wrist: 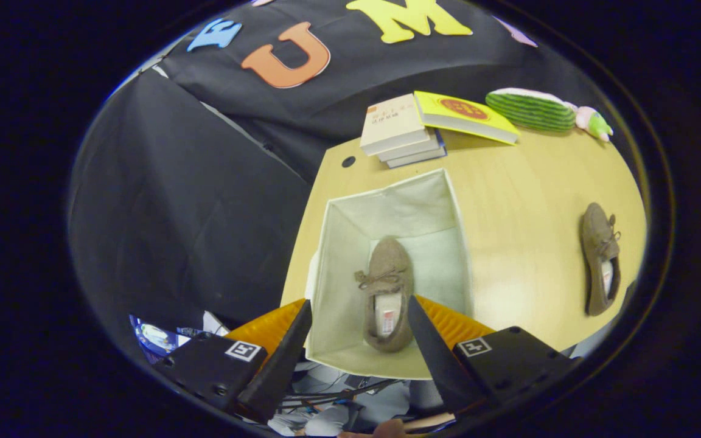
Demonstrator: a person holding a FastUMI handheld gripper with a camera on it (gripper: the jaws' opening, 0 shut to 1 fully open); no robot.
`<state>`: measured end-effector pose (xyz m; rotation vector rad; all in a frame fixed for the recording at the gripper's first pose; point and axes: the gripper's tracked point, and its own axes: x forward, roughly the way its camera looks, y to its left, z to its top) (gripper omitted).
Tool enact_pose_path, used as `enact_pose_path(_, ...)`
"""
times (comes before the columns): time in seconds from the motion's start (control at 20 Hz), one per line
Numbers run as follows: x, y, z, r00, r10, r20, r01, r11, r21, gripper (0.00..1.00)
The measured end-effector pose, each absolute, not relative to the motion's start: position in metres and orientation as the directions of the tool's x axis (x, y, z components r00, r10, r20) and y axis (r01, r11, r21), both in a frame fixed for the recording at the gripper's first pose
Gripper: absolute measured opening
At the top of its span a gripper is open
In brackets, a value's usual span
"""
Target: Open the storage box then place both shoes into the box .Put the left shoe in first, then the right shoe, with the right side of both shoes facing outward in a uniform manner.
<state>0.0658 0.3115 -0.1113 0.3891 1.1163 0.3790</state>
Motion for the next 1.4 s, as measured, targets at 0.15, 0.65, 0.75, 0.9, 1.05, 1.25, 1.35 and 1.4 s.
enact_pose_path(0.15, 0.07, 0.263, -0.093, 0.424, 0.426, -0.8, -0.118, 0.901, 0.417, 1.0)
enact_pose_path(0.65, 0.074, 0.077, -0.11, 0.465, 0.207, -0.861, -0.122, 0.978, 0.169, 1.0)
enact_pose_path(0.75, 0.069, 0.043, -0.133, 0.433, 0.183, -0.883, -0.118, 0.982, 0.146, 1.0)
enact_pose_path(0.9, 0.062, -0.014, -0.18, 0.364, 0.097, -0.927, -0.086, 0.994, 0.07, 1.0)
enact_pose_path(1.05, 0.055, -0.046, -0.222, 0.268, 0.087, -0.96, -0.023, 0.996, 0.084, 1.0)
enact_pose_path(1.25, 0.047, -0.072, -0.267, 0.134, 0.073, -0.988, -0.005, 0.997, 0.073, 1.0)
enact_pose_path(1.35, 0.046, -0.075, -0.282, 0.098, 0.079, -0.992, 0.003, 0.997, 0.08, 0.98)
enact_pose_path(1.4, 0.048, -0.073, -0.288, 0.094, 0.091, -0.991, 0.017, 0.996, 0.093, 0.96)
